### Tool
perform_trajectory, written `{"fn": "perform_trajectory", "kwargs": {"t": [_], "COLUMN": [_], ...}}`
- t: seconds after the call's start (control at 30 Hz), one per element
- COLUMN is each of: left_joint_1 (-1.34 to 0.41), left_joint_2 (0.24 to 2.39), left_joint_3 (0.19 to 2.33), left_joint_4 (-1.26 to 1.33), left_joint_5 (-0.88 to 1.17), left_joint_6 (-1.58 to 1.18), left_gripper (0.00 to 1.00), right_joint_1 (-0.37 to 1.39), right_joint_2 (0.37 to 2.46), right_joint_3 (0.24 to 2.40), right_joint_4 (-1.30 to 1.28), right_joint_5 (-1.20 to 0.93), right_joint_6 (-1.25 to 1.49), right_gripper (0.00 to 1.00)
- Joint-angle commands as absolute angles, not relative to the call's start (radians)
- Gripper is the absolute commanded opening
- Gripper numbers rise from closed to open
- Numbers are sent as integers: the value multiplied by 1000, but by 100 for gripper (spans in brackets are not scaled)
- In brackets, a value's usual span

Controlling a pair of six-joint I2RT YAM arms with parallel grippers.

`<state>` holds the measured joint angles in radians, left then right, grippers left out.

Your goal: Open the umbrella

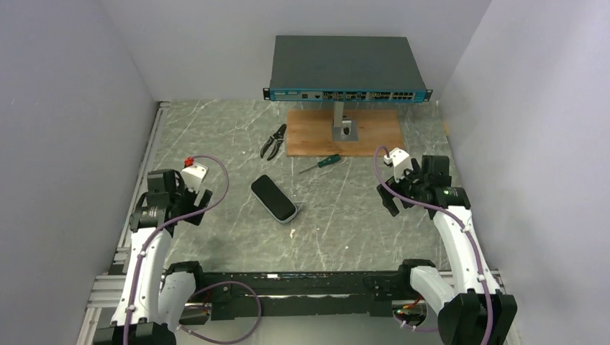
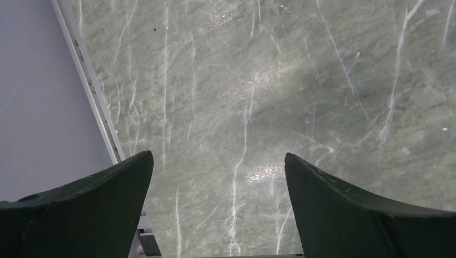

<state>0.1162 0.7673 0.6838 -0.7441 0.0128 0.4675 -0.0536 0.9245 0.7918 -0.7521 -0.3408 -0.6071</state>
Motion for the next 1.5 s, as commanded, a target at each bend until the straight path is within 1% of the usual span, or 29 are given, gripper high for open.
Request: {"fn": "perform_trajectory", "kwargs": {"t": [0.0, 0.13, 0.23, 0.43, 0.5, 0.57, 0.87, 1.07, 1.13, 1.27, 1.37, 1.47], "left_joint_1": [104, 92, 57, -81, -103, -130, -305, -432, -496, -564, -546, -461], "left_joint_2": [807, 879, 941, 1080, 1133, 1196, 1502, 1677, 1699, 1663, 1577, 1458], "left_joint_3": [737, 780, 782, 760, 764, 776, 950, 1096, 1128, 1128, 1069, 988], "left_joint_4": [-718, -776, -783, -722, -718, -696, -645, -616, -620, -590, -539, -517], "left_joint_5": [75, 274, 369, 379, 418, 426, 365, 420, 462, 551, 588, 661], "left_joint_6": [561, 699, 765, 907, 986, 1018, 1046, 1080, 1129, 1182, 1128, 1025], "left_gripper": [99, 99, 99, 99, 95, 94, 88, 85, 83, 84, 85, 85], "right_joint_1": [-8, 70, 90, 92, 92, 90, 92, 92, 92, 109, 136, 179], "right_joint_2": [953, 967, 980, 965, 946, 930, 919, 887, 879, 897, 920, 936], "right_joint_3": [822, 824, 836, 841, 837, 831, 831, 812, 802, 789, 787, 781], "right_joint_4": [-712, -674, -686, -758, -788, -805, -827, -839, -841, -833, -822, -781], "right_joint_5": [-340, -312, -326, -368, -385, -398, -393, -407, -413, -425, -439, -454], "right_joint_6": [-620, -631, -644, -690, -709, -716, -718, -756, -775, -803, -814, -814], "right_gripper": [100, 100, 100, 100, 100, 100, 100, 100, 100, 99, 97, 96]}}
